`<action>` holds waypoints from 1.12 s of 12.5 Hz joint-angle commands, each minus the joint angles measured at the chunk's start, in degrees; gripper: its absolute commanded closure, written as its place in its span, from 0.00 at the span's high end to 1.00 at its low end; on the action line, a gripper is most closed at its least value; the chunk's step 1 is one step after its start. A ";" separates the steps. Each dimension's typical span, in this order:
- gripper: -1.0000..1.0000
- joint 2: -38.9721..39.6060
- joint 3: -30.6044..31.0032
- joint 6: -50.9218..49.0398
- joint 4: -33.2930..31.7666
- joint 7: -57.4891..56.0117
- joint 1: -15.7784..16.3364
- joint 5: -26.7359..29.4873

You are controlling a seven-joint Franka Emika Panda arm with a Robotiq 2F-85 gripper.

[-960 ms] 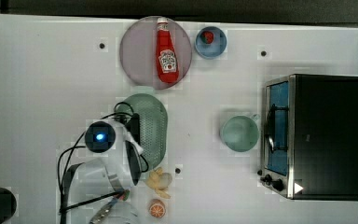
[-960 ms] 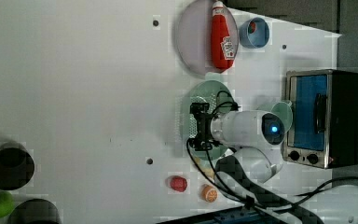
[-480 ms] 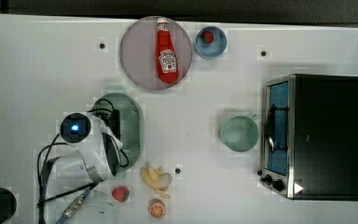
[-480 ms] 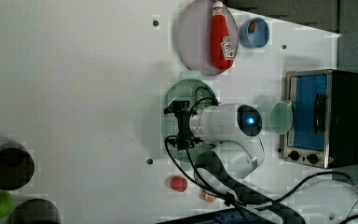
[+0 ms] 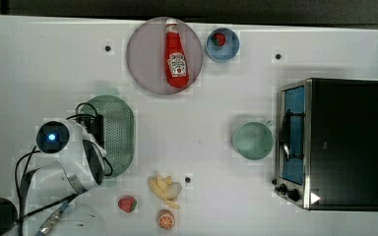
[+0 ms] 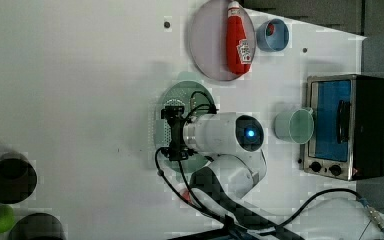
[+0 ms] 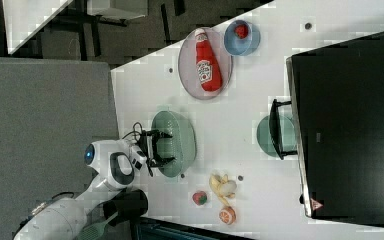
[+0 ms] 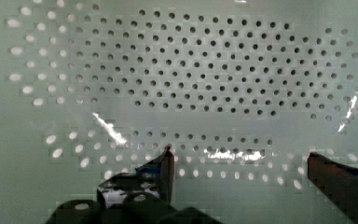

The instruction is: Drag strainer right to left.

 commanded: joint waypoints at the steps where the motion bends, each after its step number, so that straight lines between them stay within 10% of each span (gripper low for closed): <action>1: 1.00 1.27 0.47 -0.17 2.99 5.43 3.31 1.88; 14: 1.00 5.94 0.11 -1.19 12.44 6.12 8.62 5.34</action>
